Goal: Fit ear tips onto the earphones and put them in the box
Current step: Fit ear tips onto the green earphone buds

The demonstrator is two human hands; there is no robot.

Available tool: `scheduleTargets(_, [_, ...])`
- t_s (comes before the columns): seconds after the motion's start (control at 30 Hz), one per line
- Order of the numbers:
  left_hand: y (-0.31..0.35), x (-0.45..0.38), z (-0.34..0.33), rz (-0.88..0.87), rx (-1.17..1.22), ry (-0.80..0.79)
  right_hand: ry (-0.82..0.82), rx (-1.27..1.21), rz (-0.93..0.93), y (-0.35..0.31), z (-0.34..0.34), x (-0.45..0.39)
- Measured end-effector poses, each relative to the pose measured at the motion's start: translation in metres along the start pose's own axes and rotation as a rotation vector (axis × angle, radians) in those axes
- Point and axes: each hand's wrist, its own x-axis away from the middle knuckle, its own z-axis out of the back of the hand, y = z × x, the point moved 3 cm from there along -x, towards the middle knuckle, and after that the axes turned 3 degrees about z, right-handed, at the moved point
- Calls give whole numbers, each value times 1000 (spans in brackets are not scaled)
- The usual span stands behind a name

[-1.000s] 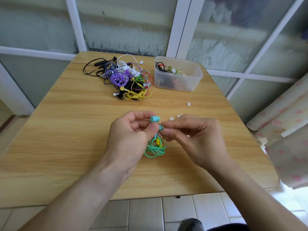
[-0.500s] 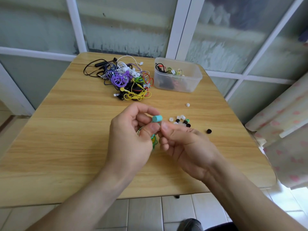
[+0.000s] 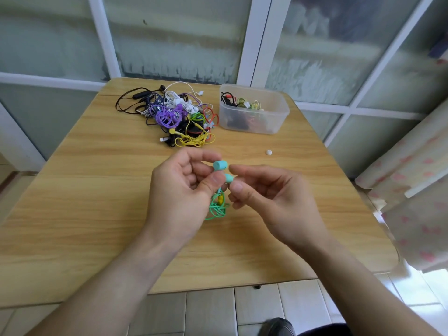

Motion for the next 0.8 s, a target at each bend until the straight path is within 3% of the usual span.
scheduleTargets(0.37, [-6,1,-1,134,92,-16,17,312,244,0,1,0])
scheduleTargets(0.6, [-5,3,0,176,109,-31,-3,56,92,1,-1,-3])
scheduleTargets(0.8, [-7,1,0,218,102,-29,-13,217,218,-1,2,-3])
